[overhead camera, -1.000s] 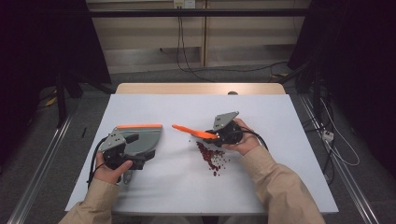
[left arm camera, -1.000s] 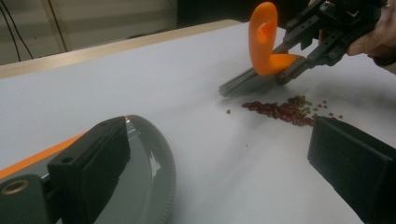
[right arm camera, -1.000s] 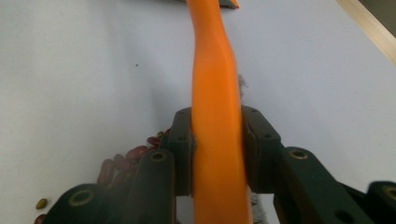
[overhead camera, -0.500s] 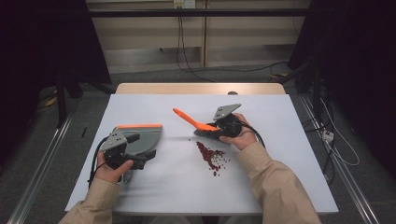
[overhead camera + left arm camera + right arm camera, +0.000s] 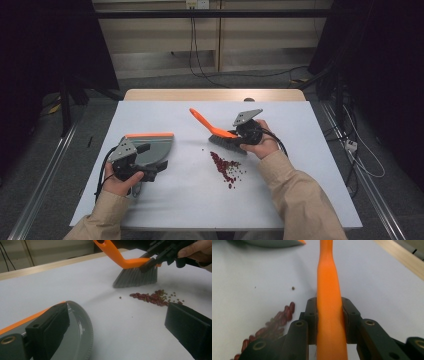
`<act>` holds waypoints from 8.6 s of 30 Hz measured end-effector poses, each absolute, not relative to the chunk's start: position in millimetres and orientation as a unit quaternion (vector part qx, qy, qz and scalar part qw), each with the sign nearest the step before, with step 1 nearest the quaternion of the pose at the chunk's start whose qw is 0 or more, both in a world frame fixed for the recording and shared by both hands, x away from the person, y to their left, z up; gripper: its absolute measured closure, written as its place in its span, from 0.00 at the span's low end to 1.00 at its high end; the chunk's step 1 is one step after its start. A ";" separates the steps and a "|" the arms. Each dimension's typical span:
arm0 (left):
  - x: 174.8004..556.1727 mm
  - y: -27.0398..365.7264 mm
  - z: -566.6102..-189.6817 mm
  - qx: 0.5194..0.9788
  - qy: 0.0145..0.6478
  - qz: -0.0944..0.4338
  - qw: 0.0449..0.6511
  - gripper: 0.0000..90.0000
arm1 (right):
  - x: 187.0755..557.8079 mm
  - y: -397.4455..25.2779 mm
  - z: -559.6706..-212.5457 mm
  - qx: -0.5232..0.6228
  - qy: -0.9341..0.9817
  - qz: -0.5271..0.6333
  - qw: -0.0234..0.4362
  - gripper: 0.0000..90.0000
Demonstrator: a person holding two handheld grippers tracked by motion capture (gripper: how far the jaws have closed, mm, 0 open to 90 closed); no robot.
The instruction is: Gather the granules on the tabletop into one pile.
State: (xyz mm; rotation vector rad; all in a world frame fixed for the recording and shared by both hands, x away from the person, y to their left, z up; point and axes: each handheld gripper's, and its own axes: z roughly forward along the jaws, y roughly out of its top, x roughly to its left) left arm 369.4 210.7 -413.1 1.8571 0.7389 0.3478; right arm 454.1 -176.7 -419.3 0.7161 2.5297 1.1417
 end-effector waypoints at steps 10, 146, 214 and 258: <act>371.0 214.5 -412.6 0.773 0.317 0.150 0.529 0.06 | 482.1 -146.0 -421.3 0.132 0.882 0.427 0.147 0.79; 368.8 214.1 -411.0 0.773 0.304 0.144 0.538 0.06 | 382.3 -183.3 -407.1 0.437 0.727 0.514 0.127 0.79; 365.1 208.5 -409.0 0.778 0.295 0.145 0.536 0.06 | 349.5 -160.2 -433.4 0.469 0.690 0.467 0.293 0.79; 364.7 208.8 -408.7 0.778 0.295 0.145 0.535 0.06 | 361.5 -174.1 -439.5 0.466 0.685 0.468 0.307 0.79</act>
